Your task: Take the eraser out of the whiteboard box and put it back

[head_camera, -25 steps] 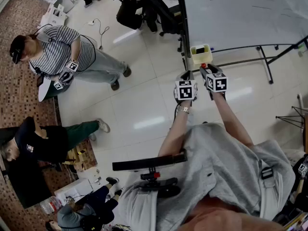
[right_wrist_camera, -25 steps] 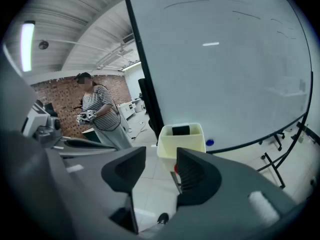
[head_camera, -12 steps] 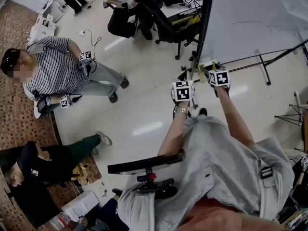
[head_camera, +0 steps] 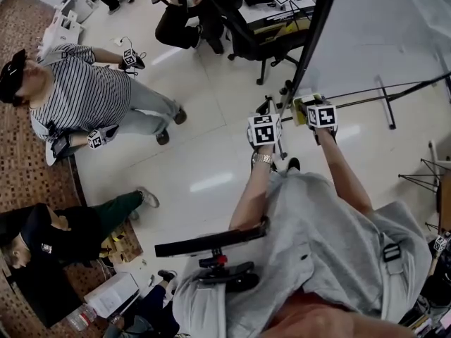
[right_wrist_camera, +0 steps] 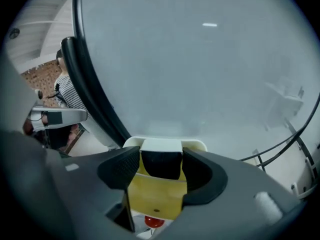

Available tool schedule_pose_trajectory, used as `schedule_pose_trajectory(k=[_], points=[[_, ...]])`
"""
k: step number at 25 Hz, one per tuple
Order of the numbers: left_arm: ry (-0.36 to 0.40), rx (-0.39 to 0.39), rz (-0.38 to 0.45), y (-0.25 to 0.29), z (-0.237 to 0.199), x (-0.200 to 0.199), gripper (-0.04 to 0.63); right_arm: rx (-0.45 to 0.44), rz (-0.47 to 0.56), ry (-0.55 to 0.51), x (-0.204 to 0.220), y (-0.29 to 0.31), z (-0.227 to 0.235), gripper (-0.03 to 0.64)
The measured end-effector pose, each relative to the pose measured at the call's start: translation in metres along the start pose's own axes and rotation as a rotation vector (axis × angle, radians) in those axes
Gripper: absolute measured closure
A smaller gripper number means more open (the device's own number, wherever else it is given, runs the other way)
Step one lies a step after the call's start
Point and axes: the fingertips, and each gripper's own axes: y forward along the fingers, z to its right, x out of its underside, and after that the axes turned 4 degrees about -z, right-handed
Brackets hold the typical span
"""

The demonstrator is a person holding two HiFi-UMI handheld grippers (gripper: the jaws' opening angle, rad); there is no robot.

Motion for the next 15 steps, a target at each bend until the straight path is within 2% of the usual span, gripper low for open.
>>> schedule_pose_trajectory(k=[4, 10, 15], points=[[0.006, 0.003, 0.007, 0.003, 0.002, -0.004, 0.595, -0.073, 0.06, 0.01, -0.01, -0.016, -0.004, 0.344], [0.001, -0.01, 0.013, 0.0, -0.003, -0.007, 0.595, -0.133, 0.213, 0.032, -0.042, -0.102, -0.027, 0.345], [0.006, -0.006, 0.004, 0.005, 0.004, -0.003, 0.595, -0.16, 0.215, 0.017, -0.041, -0.133, -0.042, 0.345]])
